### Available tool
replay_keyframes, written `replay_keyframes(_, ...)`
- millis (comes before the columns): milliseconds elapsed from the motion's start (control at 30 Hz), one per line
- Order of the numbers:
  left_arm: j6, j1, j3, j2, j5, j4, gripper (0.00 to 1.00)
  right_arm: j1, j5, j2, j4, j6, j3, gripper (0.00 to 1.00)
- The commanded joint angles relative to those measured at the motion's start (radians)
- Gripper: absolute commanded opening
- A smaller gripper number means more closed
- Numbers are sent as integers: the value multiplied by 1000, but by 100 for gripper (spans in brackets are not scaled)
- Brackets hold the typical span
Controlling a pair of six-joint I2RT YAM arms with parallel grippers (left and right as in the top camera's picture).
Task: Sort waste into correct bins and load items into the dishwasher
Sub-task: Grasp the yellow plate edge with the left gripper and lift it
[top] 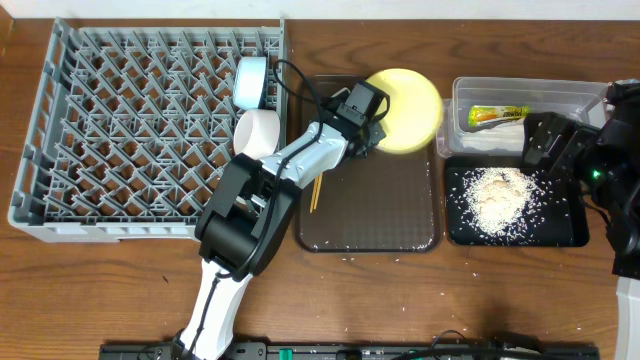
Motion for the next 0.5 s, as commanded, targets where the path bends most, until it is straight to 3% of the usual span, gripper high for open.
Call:
replay_keyframes(0, -1, 1, -32, 76, 21, -29, 8, -5, 5, -2, 0, 10, 9, 99)
replay_keyframes(267, 3, 31, -32, 42, 47, -33, 7, -5, 5, -2, -1, 10, 9, 99)
replay_keyframes(467, 38, 85, -32, -37, 167, -33, 7, -5, 5, -2, 0, 10, 9, 99)
